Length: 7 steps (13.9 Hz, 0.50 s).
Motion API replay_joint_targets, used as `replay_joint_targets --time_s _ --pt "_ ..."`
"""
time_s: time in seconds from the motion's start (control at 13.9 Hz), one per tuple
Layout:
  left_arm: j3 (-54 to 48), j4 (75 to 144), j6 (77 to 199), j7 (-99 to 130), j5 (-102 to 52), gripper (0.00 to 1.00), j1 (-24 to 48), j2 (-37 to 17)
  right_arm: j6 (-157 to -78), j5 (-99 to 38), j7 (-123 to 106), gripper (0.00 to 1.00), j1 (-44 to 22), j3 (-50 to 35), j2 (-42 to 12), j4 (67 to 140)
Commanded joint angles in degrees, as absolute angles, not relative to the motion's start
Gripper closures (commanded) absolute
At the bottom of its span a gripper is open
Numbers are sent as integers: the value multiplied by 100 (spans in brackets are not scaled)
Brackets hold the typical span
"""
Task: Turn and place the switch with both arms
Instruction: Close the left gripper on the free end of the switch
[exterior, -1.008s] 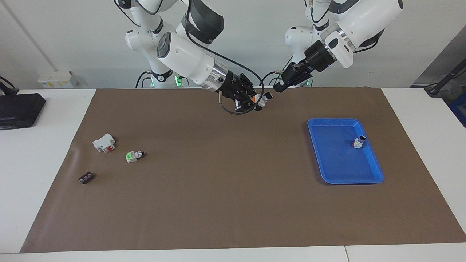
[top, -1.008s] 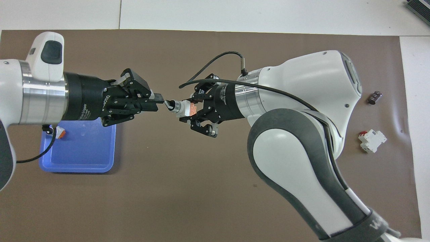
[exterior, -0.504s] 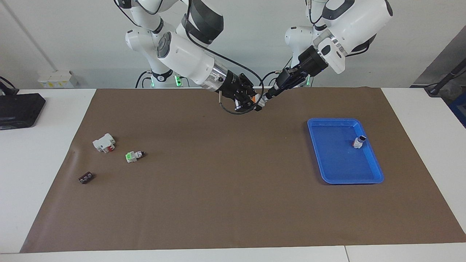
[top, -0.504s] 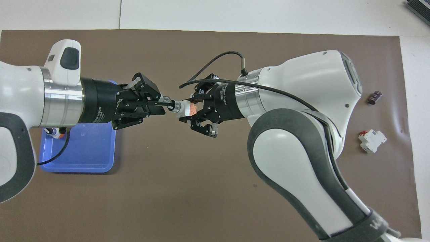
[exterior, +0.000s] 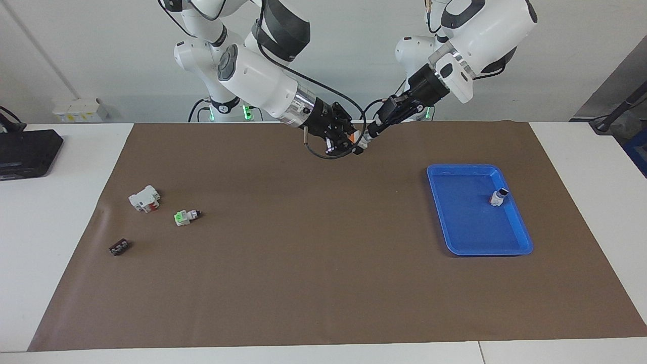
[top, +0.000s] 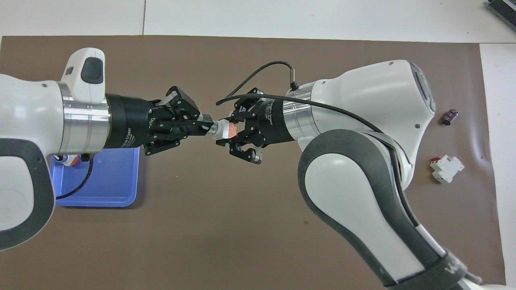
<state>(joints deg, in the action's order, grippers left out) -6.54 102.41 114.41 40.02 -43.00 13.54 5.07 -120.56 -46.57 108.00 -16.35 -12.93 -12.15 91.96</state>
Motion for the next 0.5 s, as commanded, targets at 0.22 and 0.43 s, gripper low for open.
replay_joint_targets --time_s 0.22,0.43 --pt "-589 10450 11637 4061 -4386 98 1468 580 -12164 -4746 10784 100 -1626 -1327 -1187 9255" --pt "-589 10476 11637 4069 -4386 100 1468 580 -12164 -4746 10784 100 -1617 -1327 -1187 9255"
